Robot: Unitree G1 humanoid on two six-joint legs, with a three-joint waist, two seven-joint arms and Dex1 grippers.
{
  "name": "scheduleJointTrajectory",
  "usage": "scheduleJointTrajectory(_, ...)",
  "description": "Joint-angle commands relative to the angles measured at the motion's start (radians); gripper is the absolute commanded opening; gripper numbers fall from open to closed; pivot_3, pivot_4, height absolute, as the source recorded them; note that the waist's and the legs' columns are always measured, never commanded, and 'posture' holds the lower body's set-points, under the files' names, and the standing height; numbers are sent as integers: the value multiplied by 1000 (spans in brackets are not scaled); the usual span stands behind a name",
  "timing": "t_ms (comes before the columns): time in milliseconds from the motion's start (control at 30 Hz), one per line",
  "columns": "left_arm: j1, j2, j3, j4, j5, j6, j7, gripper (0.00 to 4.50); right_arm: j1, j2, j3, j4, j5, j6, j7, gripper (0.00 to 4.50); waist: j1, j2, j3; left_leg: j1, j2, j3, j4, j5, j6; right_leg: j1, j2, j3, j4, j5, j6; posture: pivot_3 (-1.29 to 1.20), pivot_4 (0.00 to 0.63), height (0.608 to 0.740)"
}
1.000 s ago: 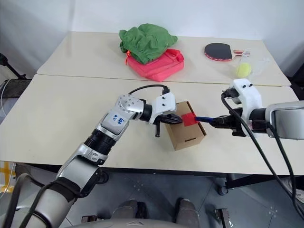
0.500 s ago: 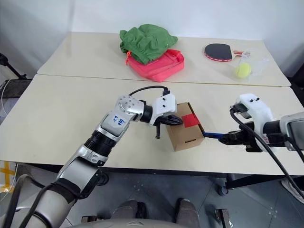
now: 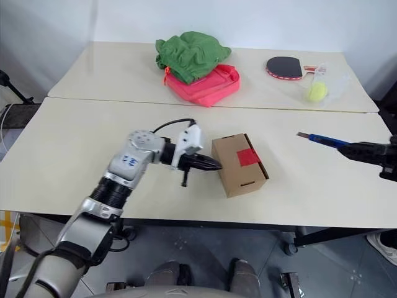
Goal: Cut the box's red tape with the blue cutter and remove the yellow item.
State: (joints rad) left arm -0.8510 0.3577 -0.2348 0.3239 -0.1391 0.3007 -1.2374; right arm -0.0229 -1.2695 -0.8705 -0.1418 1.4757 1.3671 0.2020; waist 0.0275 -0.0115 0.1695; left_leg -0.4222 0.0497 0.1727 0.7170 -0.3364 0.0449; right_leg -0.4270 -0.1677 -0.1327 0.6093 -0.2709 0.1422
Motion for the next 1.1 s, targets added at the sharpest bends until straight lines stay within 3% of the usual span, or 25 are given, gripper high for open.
scheduleJointTrajectory(33, -2, 55, 56, -35, -53, -50, -48, 0, 74, 97, -1, -30, -297, -279, 164, 254, -1, 1, 0, 0, 0, 0, 0, 0, 0, 0, 0, 0, 0, 0, 0, 0, 150, 740)
scheduleJointTrajectory(200, 54, 152, 93, -36, -54, -58, -49, 0, 100, 272, 221, 115, -725, -777, 285, 254, -10, 2, 0, 2, 0, 3, -1, 0, -1, 1, 1, 0, 0, 0, 0, 0, 150, 740)
scheduleJointTrajectory(300, 102, 184, 102, -72, -56, -42, -33, 0, 76, 323, 299, 219, -852, -900, 315, 254, -13, 6, 2, 2, -1, 4, -1, 1, -1, 1, 1, 0, 1, 0, 1, 0, 150, 740)
scheduleJointTrajectory(367, 134, 198, 105, -102, -59, -30, -23, 0, 58, 351, 291, 243, -836, -886, 344, 254, -13, 7, 2, 2, -1, 5, -1, 1, -1, 1, 1, 0, 1, 0, 1, 0, 150, 740)
scheduleJointTrajectory(400, 149, 203, 108, -118, -60, -20, -16, 0, 52, 359, 282, 247, -831, -883, 357, 960, -14, 7, 2, 1, -1, 5, -1, 1, -2, 0, 1, 0, 1, 0, 1, 0, 150, 740)
scheduleJointTrajectory(467, 178, 214, 110, -151, -62, -1, -2, 0, 53, 361, 261, 244, -836, -896, 387, 1411, -15, 7, 2, 2, 0, 5, -1, 1, -2, 1, 1, 0, 1, 0, 1, 0, 150, 740)
scheduleJointTrajectory(567, 216, 232, 108, -196, -70, 24, 14, 0, 70, 351, 212, 212, -819, -910, 460, 2460, -14, 8, 2, 2, 0, 5, -1, 1, -2, 1, 1, 1, 1, 0, 1, 0, 150, 740)
scheduleJointTrajectory(600, 230, 236, 110, -213, -75, 38, 22, 0, 88, 325, 174, 167, -740, -798, 494, 2764, -12, 8, 2, 2, 0, 5, -1, 1, -2, 1, 1, 1, 1, 0, 1, 0, 150, 740)
scheduleJointTrajectory(733, 254, 226, 110, -251, -87, 89, 69, 0, 105, 264, 157, -37, -555, -599, 617, 2764, -10, 8, 1, 3, 0, 1, -1, 1, -2, 1, 1, 2, 2, 0, 0, 0, 150, 740)
scheduleJointTrajectory(833, 258, 197, 86, -265, -79, 118, 106, 0, 38, 265, 310, -113, -632, -633, 598, 2178, -13, 7, 1, 6, 0, 1, -1, 1, -1, 3, 1, 2, 2, 0, 0, 0, 150, 740)
scheduleJointTrajectory(1033, 230, 108, 17, -252, -48, 196, 189, 0, -186, 425, 704, -74, -996, -850, 447, 130, -18, 8, 1, 15, 0, 1, -2, 0, -2, 12, 1, 2, 1, 0, -1, 0, 150, 740)
scheduleJointTrajectory(1100, 218, 74, -12, -240, -30, 210, 218, 0, -232, 473, 780, -50, -1067, -887, 430, 60, -19, 8, 1, 15, 0, 1, -3, 0, -2, 12, 1, 1, 1, 0, -1, 0, 150, 740)
